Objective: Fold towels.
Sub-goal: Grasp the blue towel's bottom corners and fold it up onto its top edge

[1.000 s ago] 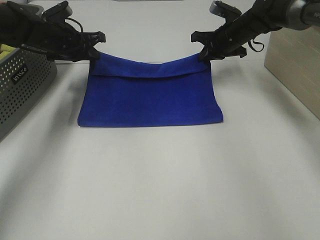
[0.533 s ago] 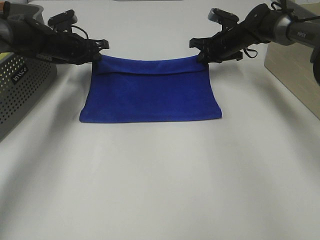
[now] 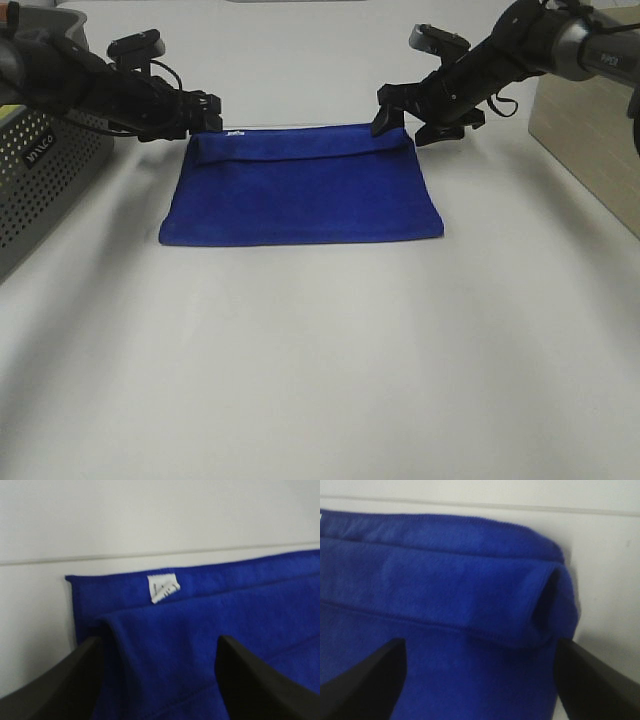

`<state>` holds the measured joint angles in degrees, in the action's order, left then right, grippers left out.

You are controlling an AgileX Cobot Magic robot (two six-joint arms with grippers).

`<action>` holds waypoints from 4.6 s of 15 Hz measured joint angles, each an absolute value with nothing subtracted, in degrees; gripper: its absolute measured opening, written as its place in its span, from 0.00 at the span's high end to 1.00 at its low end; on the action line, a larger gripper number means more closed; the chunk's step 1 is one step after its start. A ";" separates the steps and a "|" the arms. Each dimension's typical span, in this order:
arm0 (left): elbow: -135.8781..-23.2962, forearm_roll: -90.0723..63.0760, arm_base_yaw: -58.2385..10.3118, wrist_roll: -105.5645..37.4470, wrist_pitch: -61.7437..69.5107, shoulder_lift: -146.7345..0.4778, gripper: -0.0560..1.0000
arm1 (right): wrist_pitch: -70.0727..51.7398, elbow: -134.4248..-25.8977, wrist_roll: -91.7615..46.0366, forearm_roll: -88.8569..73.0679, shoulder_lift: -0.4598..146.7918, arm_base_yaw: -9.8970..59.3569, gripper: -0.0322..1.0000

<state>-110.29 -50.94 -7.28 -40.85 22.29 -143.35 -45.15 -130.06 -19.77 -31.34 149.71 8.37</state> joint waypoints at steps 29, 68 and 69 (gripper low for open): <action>-89.61 -26.30 -7.10 -3.55 38.56 -129.20 0.32 | -55.52 -101.99 -17.48 -30.94 132.87 5.96 0.23; -85.49 -28.25 -12.38 -0.34 38.39 -122.33 0.92 | -46.29 -84.91 -18.16 -33.46 121.93 6.76 0.97; -88.35 -28.25 -12.26 -0.34 38.50 -124.22 0.92 | -46.29 -87.55 -17.42 -33.06 123.87 6.76 0.97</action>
<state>-88.35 -28.25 -12.26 -0.34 38.50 -124.22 -46.29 -87.55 -17.42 -33.06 123.87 6.76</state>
